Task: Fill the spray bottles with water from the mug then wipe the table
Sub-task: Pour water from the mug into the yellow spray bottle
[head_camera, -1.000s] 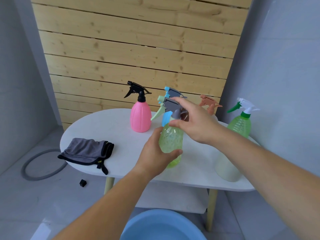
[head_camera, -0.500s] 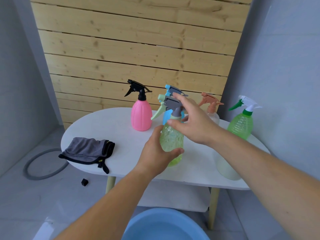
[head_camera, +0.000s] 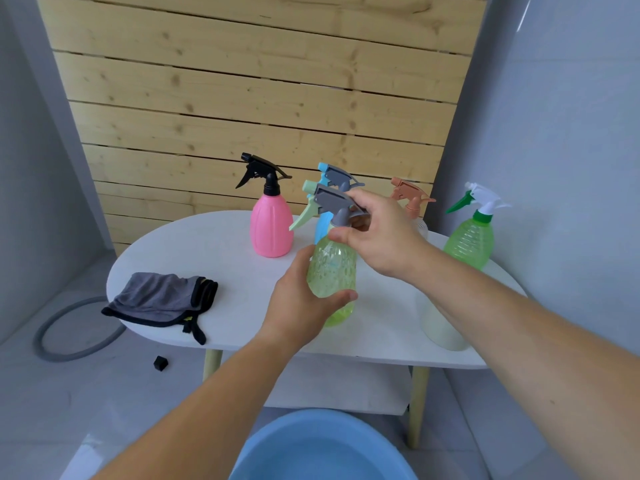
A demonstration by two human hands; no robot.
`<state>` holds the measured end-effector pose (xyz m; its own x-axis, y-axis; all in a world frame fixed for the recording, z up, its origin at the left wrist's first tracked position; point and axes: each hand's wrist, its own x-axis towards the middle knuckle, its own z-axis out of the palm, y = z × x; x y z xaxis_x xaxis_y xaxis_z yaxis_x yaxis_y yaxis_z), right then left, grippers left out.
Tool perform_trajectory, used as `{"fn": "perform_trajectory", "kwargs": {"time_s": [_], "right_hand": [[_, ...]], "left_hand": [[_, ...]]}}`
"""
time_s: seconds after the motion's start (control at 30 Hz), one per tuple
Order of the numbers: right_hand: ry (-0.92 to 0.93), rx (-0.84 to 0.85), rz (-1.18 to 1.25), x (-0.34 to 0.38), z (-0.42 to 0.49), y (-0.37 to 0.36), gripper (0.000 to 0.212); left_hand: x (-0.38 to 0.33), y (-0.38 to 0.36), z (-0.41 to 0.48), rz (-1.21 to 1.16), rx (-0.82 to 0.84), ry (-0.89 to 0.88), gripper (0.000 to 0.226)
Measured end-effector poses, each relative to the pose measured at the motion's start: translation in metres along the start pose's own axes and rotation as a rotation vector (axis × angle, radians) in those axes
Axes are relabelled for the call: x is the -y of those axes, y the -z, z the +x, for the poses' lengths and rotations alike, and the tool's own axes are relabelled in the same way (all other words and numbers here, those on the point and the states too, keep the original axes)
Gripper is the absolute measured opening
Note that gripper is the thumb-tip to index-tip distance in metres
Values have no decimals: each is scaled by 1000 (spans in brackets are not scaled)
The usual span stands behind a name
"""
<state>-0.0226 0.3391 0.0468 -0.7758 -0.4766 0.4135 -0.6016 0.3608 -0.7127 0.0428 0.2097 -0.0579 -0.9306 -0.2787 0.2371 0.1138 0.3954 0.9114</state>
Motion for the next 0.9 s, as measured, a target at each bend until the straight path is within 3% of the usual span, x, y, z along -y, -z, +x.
{"fn": "perform_trajectory", "kwargs": {"time_s": [0.1,0.2,0.23,0.3,0.43,0.67,0.9], "right_hand": [[-34,-3,56,-2,-1,0,36],[-171,37,102,-10,-13,-1,71],[-235,48,130,-15,-21,-4,74],[-359,21,235,-28,-39,-9,71],[-476,37,371,-43,-64,-20,29],[-448,132,493,-19,-53,-40,28],[-374,132,512,15,25,-121,25]], "left_hand": [[-1,0,-2,1,4,-5,86],[0,5,0,-8,88,9,85],[2,9,1,4,136,16,87],[7,16,3,21,209,38,89],[11,17,2,-8,198,47,77],[4,52,8,-17,151,47,72],[13,148,56,54,21,118,72]]}}
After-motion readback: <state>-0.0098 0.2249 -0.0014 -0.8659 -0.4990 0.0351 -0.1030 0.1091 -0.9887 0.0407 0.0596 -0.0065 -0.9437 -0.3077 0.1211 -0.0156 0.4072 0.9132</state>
